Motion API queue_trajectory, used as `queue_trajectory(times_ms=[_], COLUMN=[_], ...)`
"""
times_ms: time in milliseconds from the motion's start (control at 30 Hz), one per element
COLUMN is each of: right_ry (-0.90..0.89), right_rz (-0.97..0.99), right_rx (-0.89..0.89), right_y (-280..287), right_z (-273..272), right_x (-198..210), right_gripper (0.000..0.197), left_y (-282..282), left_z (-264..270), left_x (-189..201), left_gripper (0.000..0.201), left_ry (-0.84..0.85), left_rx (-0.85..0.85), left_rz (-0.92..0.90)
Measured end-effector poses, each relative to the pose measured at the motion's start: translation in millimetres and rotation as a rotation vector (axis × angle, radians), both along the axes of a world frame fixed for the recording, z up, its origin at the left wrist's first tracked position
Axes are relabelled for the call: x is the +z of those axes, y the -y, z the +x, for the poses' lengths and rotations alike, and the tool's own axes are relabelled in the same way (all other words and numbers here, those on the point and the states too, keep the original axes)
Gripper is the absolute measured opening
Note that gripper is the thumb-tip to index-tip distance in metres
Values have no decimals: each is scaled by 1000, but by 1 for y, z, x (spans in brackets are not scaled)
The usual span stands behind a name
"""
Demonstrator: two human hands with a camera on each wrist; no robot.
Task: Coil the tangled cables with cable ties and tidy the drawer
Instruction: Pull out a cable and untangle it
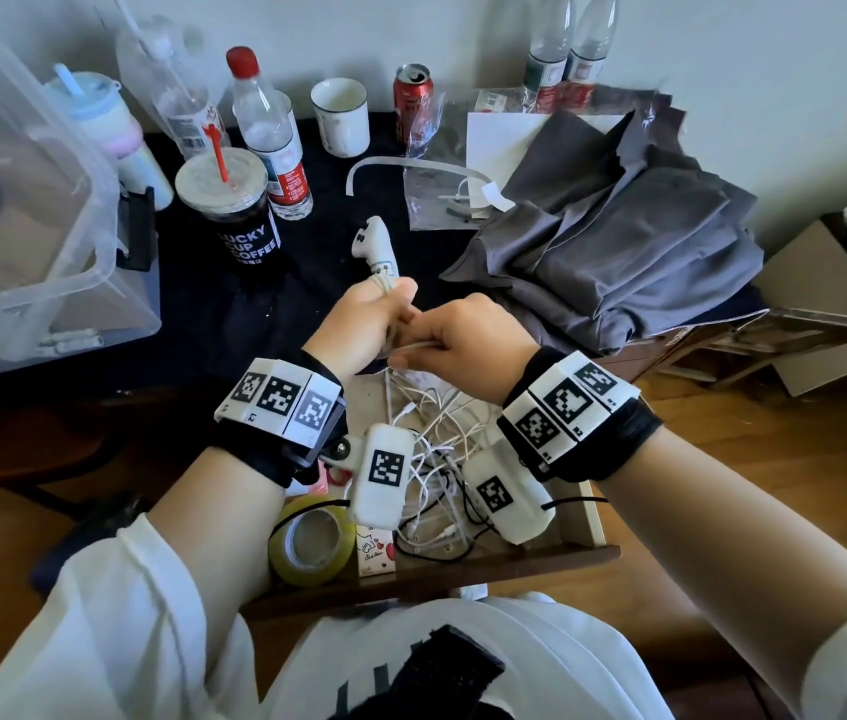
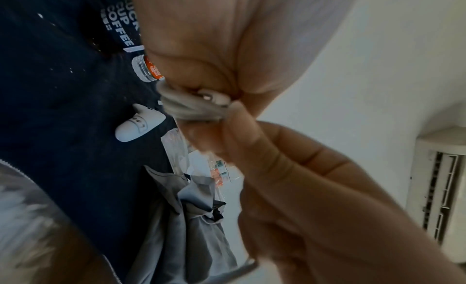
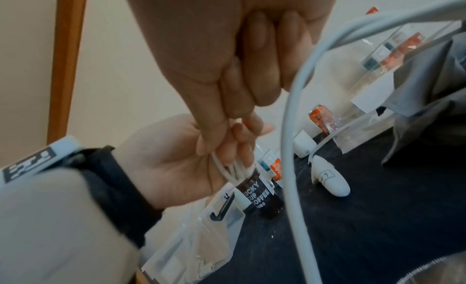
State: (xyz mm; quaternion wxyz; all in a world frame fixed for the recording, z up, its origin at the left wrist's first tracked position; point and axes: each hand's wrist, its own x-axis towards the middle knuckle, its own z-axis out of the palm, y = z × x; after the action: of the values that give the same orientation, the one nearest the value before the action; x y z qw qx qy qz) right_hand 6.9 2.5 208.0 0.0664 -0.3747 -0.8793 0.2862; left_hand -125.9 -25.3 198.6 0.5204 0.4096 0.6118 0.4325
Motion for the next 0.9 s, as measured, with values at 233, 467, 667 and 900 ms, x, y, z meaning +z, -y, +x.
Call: queue_trajectory(times_ms=[233, 467, 667, 900], right_ry=[-170, -254, -207, 3], right_rz=[28, 28, -60, -180], right_rx=[-108, -150, -94, -1], right_y=[-8, -22, -23, -8], right_z=[7, 16, 16, 8], right_x=[13, 0, -22, -30], right_gripper=[9, 22, 21, 14], left_y=[9, 11, 9, -6], left_z=[3, -7, -14, -10], left_x=[9, 11, 13, 17], left_gripper=[54, 56, 36, 29], left_ry=[-45, 220, 738, 967], left_rx=[-205, -399, -365, -31], left_rz=[-67, -155, -92, 121])
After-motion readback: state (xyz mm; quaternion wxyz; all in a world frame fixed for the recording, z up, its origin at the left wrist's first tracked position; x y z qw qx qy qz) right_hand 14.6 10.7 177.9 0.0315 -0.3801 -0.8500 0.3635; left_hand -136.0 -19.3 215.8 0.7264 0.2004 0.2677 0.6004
